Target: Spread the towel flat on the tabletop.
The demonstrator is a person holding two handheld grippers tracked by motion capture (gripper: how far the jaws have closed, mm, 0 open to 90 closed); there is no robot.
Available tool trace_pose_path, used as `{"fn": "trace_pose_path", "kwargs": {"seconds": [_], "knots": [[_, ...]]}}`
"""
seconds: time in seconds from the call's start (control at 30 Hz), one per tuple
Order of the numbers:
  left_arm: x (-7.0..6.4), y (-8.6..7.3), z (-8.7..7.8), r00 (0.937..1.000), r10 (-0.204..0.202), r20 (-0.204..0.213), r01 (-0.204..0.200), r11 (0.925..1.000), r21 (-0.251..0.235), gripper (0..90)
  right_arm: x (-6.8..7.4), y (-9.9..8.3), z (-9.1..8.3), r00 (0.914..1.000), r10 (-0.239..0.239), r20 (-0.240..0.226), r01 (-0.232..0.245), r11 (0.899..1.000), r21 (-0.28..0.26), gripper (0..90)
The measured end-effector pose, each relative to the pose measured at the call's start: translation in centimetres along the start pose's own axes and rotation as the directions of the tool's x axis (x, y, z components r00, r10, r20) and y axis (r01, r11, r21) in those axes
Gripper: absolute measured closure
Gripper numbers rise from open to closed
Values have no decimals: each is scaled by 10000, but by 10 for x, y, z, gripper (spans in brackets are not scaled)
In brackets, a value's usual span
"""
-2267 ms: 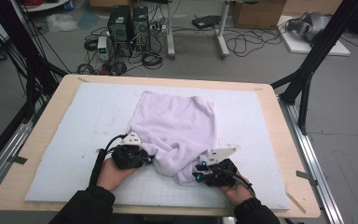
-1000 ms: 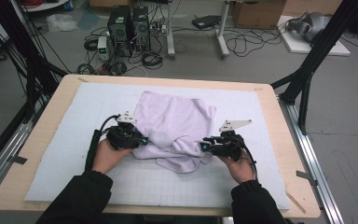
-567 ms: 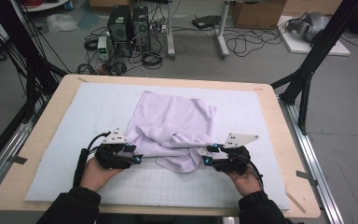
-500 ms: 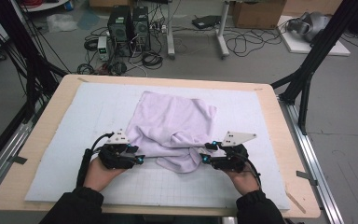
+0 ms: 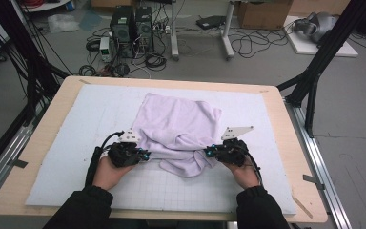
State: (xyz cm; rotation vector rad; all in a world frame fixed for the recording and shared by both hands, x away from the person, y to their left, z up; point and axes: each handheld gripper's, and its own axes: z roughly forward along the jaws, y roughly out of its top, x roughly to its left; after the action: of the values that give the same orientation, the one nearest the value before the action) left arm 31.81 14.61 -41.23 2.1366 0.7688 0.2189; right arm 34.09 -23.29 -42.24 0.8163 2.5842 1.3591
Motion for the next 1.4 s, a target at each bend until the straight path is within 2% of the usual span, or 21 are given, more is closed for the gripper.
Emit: {"fn": "trace_pose_path", "kwargs": {"seconds": [0.13, 0.23, 0.33, 0.43, 0.47, 0.5, 0.57, 0.63, 0.73, 0.77, 0.8, 0.87, 0.9, 1.0, 1.07, 1.13, 1.23, 1.4], "knots": [[-9, 3, -29, 9997, 240, 97, -235, 9982, -551, 864, 14, 4, -18, 9994, -216, -287, 209, 9994, -268, 863], [-20, 3, -53, 9984, 555, 77, -547, 9955, -772, 864, 29, 6, -34, 9982, -407, -435, 391, 9986, -367, 862], [-30, 1, -75, 9966, 776, 266, -747, 9927, -948, 864, 44, 8, -48, 9949, -594, -819, 548, 9968, -576, 862], [-36, -2, -96, 9962, 867, 131, -843, 9880, -1294, 864, 61, 11, -63, 9895, -804, -1198, 703, 9938, -859, 862], [-35, -3, -101, 9965, 821, 123, -797, 9872, -1379, 863, 65, 12, -67, 9885, -890, -1225, 777, 9925, -947, 863], [-33, -3, -104, 9965, 833, -59, -833, 9866, -1405, 863, 67, 13, -70, 9887, -977, -1139, 873, 9918, -931, 862], [-22, -4, -101, 9984, 544, -139, -558, 9888, -1386, 863, 65, 14, -70, 9917, -1013, -790, 954, 9926, -749, 862], [-11, -3, -90, 9981, 356, -504, -414, 9919, -1198, 863, 54, 12, -64, 9955, -785, -529, 752, 9953, -615, 861], [7, 2, -61, 9965, 2, -841, -74, 9963, -858, 863, 36, 12, -46, 9977, -655, 198, 657, 9978, -78, 858], [13, 4, -51, 9962, -197, -846, 134, 9972, -739, 863, 29, 12, -38, 9973, -584, 438, 578, 9982, 146, 858], [20, 4, -41, 9963, -531, -681, 489, 9969, -619, 862, 22, 11, -32, 9976, -442, 538, 426, 9986, 301, 858], [29, 3, -22, 9937, -924, -629, 904, 9953, -333, 861, 7, 8, -19, 9992, 16, 404, -37, 9987, 518, 854], [31, 2, -14, 9933, -967, -640, 958, 9952, -173, 861, 1, 5, -14, 9992, 174, 370, -201, 9971, 728, 852], [36, 0, 1, 9923, -730, -1004, 759, 9968, 253, 858, -10, -4, -4, 9977, 626, 258, -645, 9948, 795, 836], [37, 0, 4, 9915, -768, -1049, 800, 9964, 266, 843, -13, -7, -2, 9969, 736, 271, -758, 9928, 925, 794], [37, -1, -2, 9918, -587, -1132, 616, 9979, 219, 780, -12, -6, -3, 9974, 700, 154, -709, 9949, 724, 758], [35, -4, -15, 9920, -803, -976, 784, 9966, -241, 694, -6, -4, -10, 9989, 459, 2, -459, 9980, 427, 724], [30, -13, -42, 9918, -820, -979, 735, 9934, -880, 599, 5, -3, -27, 10000, 73, -10, -73, 9999, -133, 666]]}}
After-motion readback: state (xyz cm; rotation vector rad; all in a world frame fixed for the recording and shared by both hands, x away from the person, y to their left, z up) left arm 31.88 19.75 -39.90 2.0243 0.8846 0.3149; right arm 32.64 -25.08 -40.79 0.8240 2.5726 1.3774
